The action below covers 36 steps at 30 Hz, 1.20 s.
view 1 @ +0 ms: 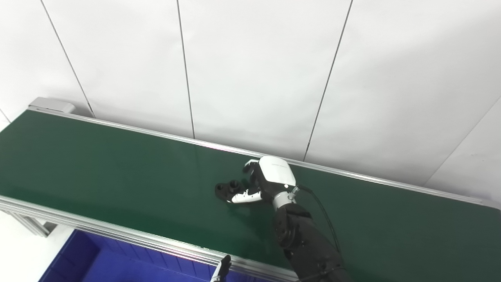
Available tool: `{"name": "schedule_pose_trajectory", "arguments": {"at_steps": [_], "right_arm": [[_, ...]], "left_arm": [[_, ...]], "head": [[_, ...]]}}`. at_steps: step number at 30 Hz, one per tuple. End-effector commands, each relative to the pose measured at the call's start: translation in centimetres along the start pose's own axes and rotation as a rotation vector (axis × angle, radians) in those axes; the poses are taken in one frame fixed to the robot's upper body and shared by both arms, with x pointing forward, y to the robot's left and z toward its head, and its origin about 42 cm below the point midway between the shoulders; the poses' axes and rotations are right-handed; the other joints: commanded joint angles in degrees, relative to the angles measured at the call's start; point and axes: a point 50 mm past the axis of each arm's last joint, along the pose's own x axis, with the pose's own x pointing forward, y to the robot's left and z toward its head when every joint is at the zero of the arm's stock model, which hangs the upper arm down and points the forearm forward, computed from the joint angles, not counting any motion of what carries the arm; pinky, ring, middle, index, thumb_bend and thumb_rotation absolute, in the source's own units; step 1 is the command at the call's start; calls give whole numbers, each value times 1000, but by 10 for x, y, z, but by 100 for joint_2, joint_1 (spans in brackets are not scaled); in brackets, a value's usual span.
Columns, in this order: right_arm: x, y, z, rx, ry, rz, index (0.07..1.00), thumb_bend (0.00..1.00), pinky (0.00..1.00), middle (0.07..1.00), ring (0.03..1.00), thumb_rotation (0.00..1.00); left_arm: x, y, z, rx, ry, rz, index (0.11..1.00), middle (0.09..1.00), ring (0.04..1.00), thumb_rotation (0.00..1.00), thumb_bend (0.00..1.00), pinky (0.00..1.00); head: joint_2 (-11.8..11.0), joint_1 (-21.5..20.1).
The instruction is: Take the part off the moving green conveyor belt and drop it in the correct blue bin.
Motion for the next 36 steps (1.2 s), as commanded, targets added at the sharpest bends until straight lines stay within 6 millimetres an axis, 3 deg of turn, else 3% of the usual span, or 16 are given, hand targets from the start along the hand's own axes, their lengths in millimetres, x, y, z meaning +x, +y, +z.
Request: {"name": "schedule_pose_trajectory", "arguments": {"at_steps": [1, 5, 14, 16, 22, 26, 33, 35, 36], "right_arm": [[-5, 17, 12, -29, -27, 23, 542, 514, 271, 482, 390, 2], [-12, 32, 13, -67, -28, 23, 548, 511, 221, 458, 375, 0], [-23, 46, 18, -81, -32, 52, 539, 511, 178, 440, 368, 0], [-26, 50, 18, -82, -35, 61, 504, 516, 175, 482, 398, 0], [-32, 57, 16, -92, -39, 63, 540, 511, 177, 440, 368, 0], [-33, 56, 14, -80, -39, 58, 541, 511, 180, 441, 365, 0], [-34, 45, 16, -33, -68, 12, 542, 510, 190, 443, 362, 0], [-36, 40, 17, -18, -81, -8, 498, 516, 187, 496, 399, 0], [-37, 37, 17, -10, -86, -19, 518, 513, 181, 468, 380, 0]], "left_arm": [[0, -34, 19, -100, -31, 2, 1000, 1000, 1000, 938, 480, 1000], [-1, -35, 21, -99, -23, 2, 1000, 1000, 1000, 951, 499, 998], [1, -34, 23, -88, -26, -9, 1000, 1000, 1000, 948, 479, 1000], [2, -34, 23, -79, -25, -10, 1000, 1000, 1000, 954, 484, 995], [3, -34, 24, -68, -23, -10, 1000, 1000, 1000, 959, 466, 987], [4, -33, 23, -67, -26, -11, 1000, 1000, 1000, 951, 433, 1000], [7, -29, 23, -84, -28, -8, 1000, 1000, 1000, 931, 456, 1000], [8, -27, 23, -86, -30, -7, 1000, 1000, 1000, 923, 464, 1000], [8, -26, 23, -87, -33, -5, 1000, 1000, 1000, 921, 465, 1000]], "head": [[31, 12], [83, 15], [157, -8], [159, -16], [169, -44], [176, -77], [233, -247], [252, -307], [252, -307]]}}
